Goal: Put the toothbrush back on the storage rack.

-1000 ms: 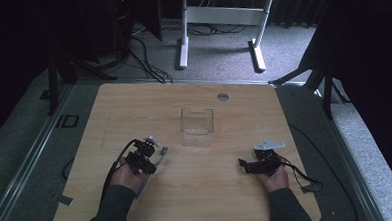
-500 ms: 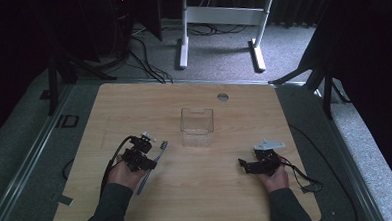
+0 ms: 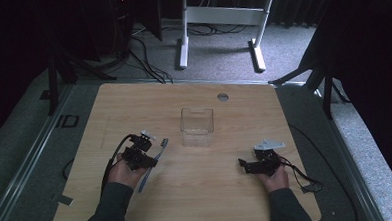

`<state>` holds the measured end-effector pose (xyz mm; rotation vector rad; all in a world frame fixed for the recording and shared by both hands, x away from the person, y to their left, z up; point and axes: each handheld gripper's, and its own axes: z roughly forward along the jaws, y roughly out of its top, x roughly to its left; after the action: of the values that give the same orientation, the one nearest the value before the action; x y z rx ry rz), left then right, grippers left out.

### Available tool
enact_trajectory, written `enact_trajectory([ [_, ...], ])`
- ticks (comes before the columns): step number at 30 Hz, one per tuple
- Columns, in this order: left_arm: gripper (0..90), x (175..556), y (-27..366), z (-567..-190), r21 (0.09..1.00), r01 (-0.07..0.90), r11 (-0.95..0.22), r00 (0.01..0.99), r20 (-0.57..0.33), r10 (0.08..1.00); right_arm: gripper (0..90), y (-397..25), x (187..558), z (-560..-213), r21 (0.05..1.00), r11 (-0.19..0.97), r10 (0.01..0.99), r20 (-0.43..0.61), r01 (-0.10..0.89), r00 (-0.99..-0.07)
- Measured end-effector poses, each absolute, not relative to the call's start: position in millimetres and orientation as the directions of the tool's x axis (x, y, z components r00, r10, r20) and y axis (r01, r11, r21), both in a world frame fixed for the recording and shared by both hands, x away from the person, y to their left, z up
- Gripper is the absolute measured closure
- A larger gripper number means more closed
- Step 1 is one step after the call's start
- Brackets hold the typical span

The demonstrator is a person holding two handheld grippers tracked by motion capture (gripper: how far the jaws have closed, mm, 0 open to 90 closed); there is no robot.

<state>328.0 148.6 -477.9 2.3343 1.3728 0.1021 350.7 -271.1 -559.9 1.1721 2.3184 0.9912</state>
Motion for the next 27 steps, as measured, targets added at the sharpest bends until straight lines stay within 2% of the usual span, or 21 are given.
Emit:
enact_trajectory([
  [27,81.6,325.6,154.2,-471.5,0.458,0.809,-0.368,0.476,-0.142,0.868,17.1,-271.1,350.7,-559.9,0.724,0.41,0.806,-0.003,0.554,-0.592],
])
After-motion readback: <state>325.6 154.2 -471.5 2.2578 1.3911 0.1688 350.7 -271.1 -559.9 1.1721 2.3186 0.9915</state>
